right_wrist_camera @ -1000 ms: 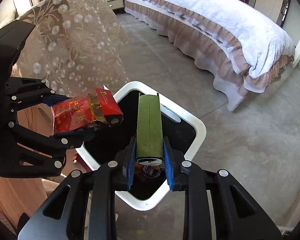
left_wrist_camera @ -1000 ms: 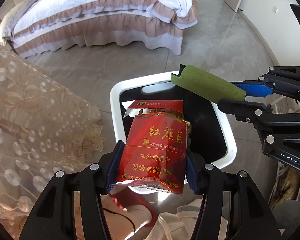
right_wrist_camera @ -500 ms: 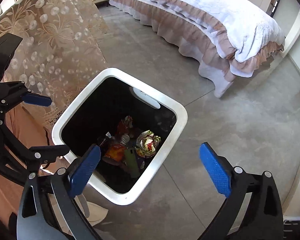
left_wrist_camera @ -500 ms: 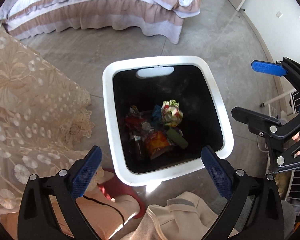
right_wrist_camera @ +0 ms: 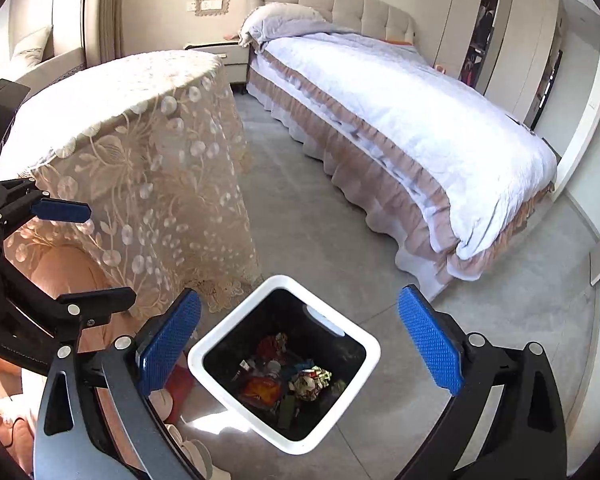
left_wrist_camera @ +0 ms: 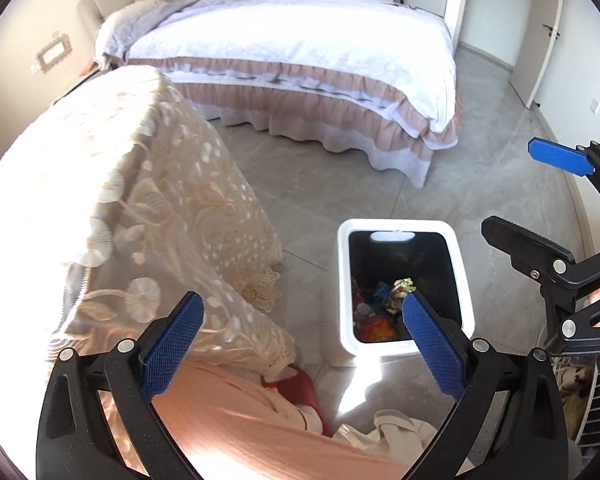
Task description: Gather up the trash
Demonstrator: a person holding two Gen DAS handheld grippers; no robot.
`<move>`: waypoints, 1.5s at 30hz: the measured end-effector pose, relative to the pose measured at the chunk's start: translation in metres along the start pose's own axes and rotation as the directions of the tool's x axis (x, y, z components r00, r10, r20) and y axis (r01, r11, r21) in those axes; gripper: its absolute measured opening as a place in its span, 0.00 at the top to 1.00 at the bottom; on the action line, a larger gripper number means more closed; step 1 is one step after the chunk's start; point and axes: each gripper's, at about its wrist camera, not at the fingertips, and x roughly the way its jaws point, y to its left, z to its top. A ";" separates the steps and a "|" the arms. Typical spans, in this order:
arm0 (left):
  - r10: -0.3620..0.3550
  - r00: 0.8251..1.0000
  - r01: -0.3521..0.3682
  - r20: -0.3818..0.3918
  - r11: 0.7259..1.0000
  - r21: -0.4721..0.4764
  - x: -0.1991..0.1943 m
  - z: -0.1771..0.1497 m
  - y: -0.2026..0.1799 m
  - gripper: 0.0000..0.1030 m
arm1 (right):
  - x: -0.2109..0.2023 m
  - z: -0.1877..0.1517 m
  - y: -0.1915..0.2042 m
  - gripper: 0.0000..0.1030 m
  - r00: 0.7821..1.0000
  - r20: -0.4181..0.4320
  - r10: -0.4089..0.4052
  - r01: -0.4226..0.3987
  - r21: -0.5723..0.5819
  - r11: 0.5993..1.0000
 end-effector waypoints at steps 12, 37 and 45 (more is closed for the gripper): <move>0.358 0.897 -0.276 0.257 0.911 -0.305 -0.133 -0.031 0.092 0.05 | -0.076 0.063 0.098 0.04 0.950 0.311 0.023 -0.033 0.028 0.999; 0.653 0.650 -0.351 0.389 0.712 -0.609 -0.302 -0.183 0.167 0.05 | -0.196 0.096 0.261 0.04 0.813 0.554 0.177 -0.153 -0.089 0.984; 0.688 0.609 -0.366 0.394 0.685 -0.630 -0.330 -0.199 0.175 0.05 | -0.218 0.082 0.292 0.04 0.773 0.621 0.132 -0.066 -0.128 0.990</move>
